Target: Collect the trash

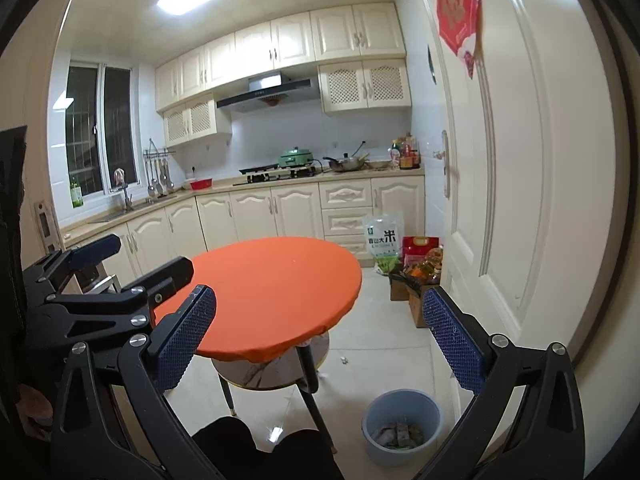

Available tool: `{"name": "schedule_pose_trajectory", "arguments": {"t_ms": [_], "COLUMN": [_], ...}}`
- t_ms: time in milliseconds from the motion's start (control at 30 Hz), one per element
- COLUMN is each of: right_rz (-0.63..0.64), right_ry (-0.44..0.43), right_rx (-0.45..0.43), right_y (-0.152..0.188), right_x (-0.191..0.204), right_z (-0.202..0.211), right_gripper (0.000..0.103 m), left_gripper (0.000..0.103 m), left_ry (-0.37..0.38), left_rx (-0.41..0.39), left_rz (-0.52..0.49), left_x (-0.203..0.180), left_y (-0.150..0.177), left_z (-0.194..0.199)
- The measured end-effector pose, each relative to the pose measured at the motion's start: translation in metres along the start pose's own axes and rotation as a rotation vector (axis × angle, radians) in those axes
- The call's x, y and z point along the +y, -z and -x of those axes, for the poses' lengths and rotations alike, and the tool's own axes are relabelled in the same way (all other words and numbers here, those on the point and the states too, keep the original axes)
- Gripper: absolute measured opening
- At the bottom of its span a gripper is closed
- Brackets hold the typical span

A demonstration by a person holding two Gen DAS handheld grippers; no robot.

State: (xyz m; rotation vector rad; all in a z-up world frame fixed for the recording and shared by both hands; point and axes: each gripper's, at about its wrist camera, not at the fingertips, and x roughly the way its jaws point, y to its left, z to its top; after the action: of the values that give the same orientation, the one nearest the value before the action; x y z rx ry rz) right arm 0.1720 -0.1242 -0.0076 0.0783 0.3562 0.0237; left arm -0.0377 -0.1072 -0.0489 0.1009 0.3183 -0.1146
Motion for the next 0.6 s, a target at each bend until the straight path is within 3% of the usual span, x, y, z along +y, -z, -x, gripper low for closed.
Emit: {"name": "schedule_pose_trajectory", "arguments": {"t_ms": [600], "right_rz": [0.022], "right_ry": [-0.01], "right_rx": [-0.041], "right_y": [-0.011], "right_x": [0.009], "right_z": [0.009], "right_gripper": [0.103], "left_gripper": [0.102], "left_ry": [-0.036], "left_rx": [-0.048], "left_rz": [0.054], "left_x": [0.011], "left_y": [-0.009], "left_z": [0.007]}}
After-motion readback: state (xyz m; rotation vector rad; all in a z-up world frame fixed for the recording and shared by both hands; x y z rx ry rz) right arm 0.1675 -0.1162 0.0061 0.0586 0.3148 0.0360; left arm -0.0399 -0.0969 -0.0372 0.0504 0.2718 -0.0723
